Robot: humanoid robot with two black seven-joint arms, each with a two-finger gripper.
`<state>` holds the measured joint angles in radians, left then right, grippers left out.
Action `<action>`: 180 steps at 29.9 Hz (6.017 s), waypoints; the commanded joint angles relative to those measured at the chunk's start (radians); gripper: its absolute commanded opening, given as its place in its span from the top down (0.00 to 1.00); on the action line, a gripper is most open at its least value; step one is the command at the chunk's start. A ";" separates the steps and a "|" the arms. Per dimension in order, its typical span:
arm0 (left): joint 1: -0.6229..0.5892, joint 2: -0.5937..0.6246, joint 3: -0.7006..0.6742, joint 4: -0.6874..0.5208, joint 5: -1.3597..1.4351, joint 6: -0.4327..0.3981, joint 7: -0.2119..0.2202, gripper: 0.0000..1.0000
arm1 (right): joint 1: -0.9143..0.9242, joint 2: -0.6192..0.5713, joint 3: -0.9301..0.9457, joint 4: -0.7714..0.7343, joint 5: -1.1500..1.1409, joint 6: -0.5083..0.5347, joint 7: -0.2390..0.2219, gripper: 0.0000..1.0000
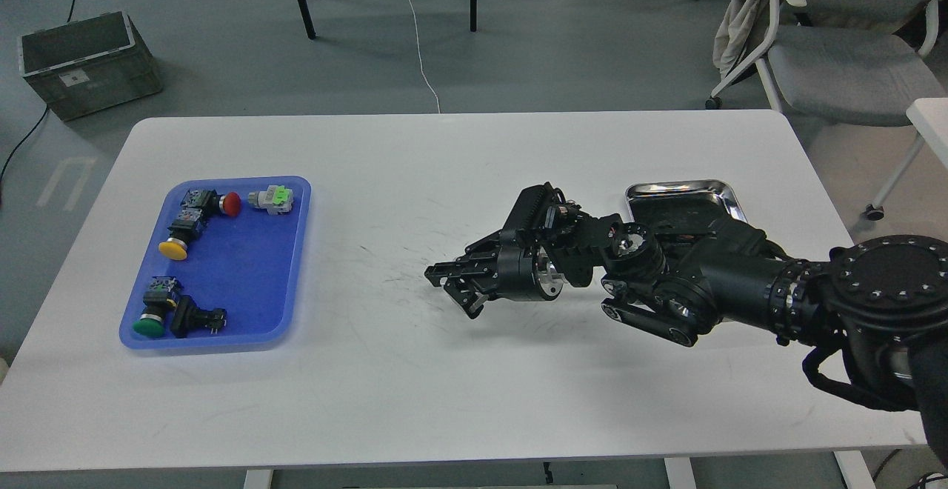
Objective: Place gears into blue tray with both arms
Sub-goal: 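Lower the right hand and release the black gear onto the table, then retract the right arm back beside the metal tray, then move the left hand over the blue tray toward the black gear, then grasp the black gear on the table with the left hand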
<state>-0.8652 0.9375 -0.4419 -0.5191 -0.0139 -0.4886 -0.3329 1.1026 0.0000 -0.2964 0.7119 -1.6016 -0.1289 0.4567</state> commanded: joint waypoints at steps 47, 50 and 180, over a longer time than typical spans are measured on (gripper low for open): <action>0.072 0.101 0.038 -0.274 0.029 0.000 0.000 0.01 | 0.178 -0.221 0.243 -0.183 1.248 0.164 -0.130 0.07; 0.072 0.121 0.040 -0.320 0.043 0.000 0.000 0.01 | 0.163 -0.308 0.243 -0.118 1.337 0.175 -0.130 0.07; 0.090 -0.511 0.318 -0.434 2.196 0.556 -0.156 0.23 | -0.297 -0.670 0.898 0.116 1.459 0.175 -0.184 0.04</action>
<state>-0.7741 0.4294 -0.1247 -0.9909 2.1818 0.0576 -0.4887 0.8054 -0.6721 0.6015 0.8267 -0.1435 0.0463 0.2731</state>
